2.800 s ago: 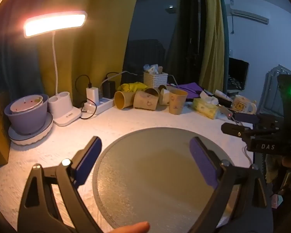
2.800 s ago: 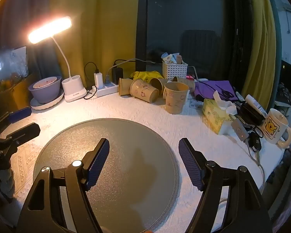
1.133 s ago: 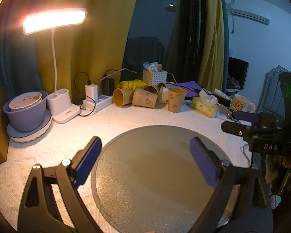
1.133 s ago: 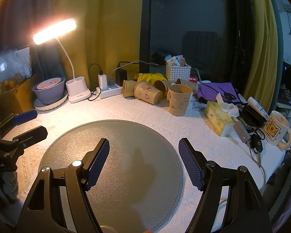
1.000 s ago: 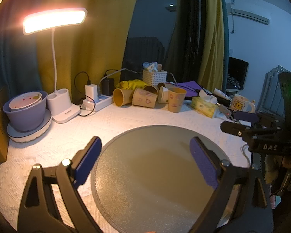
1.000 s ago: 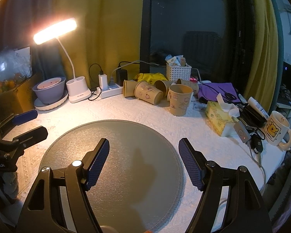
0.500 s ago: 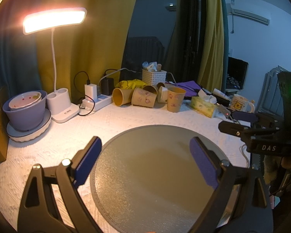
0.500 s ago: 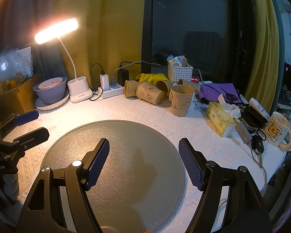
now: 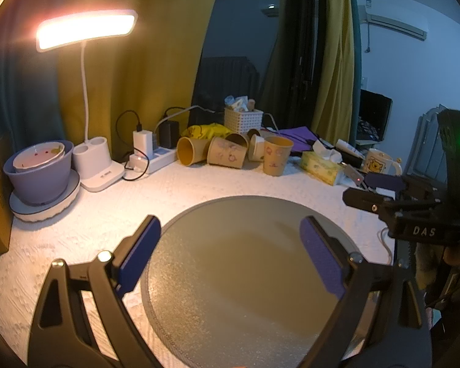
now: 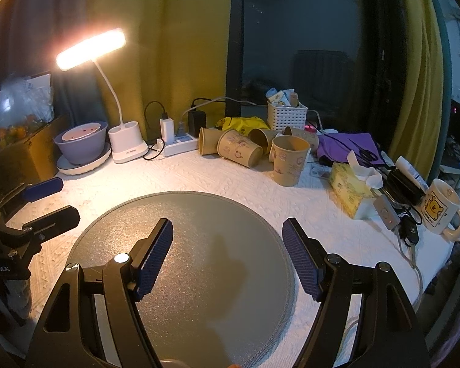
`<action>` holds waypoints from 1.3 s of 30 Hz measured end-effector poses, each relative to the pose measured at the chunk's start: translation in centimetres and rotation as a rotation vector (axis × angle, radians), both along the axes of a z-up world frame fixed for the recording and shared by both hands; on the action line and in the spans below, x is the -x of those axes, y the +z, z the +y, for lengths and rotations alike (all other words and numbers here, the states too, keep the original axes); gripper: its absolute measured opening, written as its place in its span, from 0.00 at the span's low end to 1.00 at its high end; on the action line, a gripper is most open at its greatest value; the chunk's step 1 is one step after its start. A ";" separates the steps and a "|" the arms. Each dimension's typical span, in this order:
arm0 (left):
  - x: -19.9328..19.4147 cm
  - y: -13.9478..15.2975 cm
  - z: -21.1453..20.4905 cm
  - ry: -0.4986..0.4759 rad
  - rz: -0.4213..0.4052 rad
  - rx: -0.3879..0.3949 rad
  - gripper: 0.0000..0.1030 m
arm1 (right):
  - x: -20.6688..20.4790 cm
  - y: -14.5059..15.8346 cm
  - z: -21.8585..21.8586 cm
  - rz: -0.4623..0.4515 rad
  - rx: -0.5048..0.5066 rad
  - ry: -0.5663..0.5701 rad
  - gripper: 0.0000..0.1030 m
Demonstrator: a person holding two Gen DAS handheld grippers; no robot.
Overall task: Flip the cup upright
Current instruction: 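Move the left tool toward the tipped-over paper cups beyond the mat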
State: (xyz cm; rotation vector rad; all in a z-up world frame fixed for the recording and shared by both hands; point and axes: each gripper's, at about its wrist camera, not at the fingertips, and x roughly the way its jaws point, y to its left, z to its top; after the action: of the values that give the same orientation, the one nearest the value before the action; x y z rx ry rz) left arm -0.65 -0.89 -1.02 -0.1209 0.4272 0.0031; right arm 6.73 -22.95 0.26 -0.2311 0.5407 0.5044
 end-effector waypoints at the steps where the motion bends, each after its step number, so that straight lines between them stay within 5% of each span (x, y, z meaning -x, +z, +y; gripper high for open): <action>1: 0.0 -0.1 -0.1 0.000 0.002 0.000 0.90 | 0.0 0.0 0.2 0.003 0.002 0.002 0.75; 11: -1.1 -1.0 0.4 0.023 0.058 0.000 0.90 | -3.5 -0.6 0.1 0.056 -0.025 0.052 0.75; 19: -6.7 -1.3 2.0 0.083 0.194 0.085 0.90 | -9.3 -1.3 0.7 0.149 -0.066 0.132 0.74; 30: -14.5 -0.2 4.1 0.189 0.268 0.119 0.90 | -20.1 -1.1 5.4 0.218 -0.089 0.294 0.71; 39: -21.3 -1.1 4.7 0.207 0.334 0.171 0.90 | -26.5 -2.0 5.5 0.266 -0.112 0.239 0.66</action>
State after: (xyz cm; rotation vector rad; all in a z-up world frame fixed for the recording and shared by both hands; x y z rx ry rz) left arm 20.66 3.76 -2.11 -0.3354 0.7469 0.1934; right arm 33.27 -17.49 -1.73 -0.1216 0.7456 0.8024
